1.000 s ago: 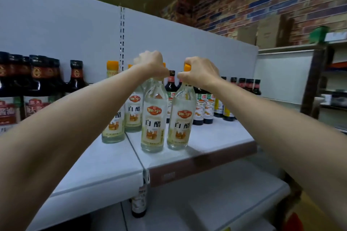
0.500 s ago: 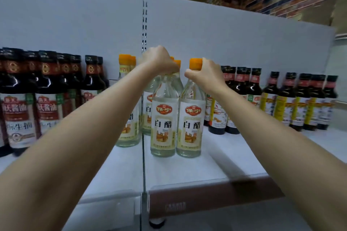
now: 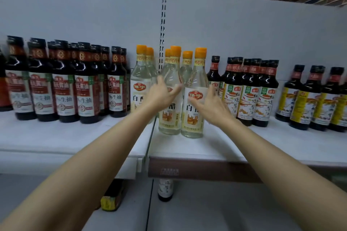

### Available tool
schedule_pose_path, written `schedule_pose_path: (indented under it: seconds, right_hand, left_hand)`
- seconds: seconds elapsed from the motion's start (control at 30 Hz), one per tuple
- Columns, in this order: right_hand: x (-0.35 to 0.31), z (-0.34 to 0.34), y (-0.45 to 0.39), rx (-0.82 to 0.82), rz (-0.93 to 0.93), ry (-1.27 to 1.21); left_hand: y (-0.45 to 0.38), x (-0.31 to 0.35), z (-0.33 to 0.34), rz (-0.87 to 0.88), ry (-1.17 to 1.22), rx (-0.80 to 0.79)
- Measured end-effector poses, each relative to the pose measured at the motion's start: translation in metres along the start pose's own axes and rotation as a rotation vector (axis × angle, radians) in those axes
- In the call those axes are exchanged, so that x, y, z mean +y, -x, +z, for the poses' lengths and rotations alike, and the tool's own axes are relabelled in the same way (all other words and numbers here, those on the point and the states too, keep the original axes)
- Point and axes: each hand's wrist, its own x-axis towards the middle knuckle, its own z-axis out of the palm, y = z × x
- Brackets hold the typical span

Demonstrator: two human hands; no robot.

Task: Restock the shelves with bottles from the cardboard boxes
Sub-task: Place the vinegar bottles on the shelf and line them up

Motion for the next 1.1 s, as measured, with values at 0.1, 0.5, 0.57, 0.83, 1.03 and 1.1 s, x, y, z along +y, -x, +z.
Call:
schedule_pose_path:
  seconds: [0.1,0.5,0.57,0.83,1.03,1.1]
  right_hand:
    - [0.011,0.011,0.016,-0.252,0.061,-0.020]
    - [0.007,0.028,0.013,-0.213,0.081,-0.053]
    - [0.007,0.032,0.008,-0.200,0.091,-0.058]
    - [-0.002,0.048,-0.016,-0.127,0.132,0.047]
    - [-0.004,0.053,-0.030,-0.155,0.128,0.115]
    - [-0.004,0.053,-0.032,-0.160,0.125,0.117]
  left_hand:
    - [0.018,-0.019,0.011,-0.084,0.086,-0.215]
    - [0.026,-0.024,0.028,-0.054,-0.104,-0.042]
    - [0.021,-0.030,0.031,-0.071,-0.104,-0.038]
    - [0.001,-0.047,0.035,-0.088,-0.188,-0.081]
    - [-0.004,-0.050,0.041,-0.073,-0.155,-0.048]
    - [-0.005,-0.051,0.041,-0.068,-0.153,-0.038]
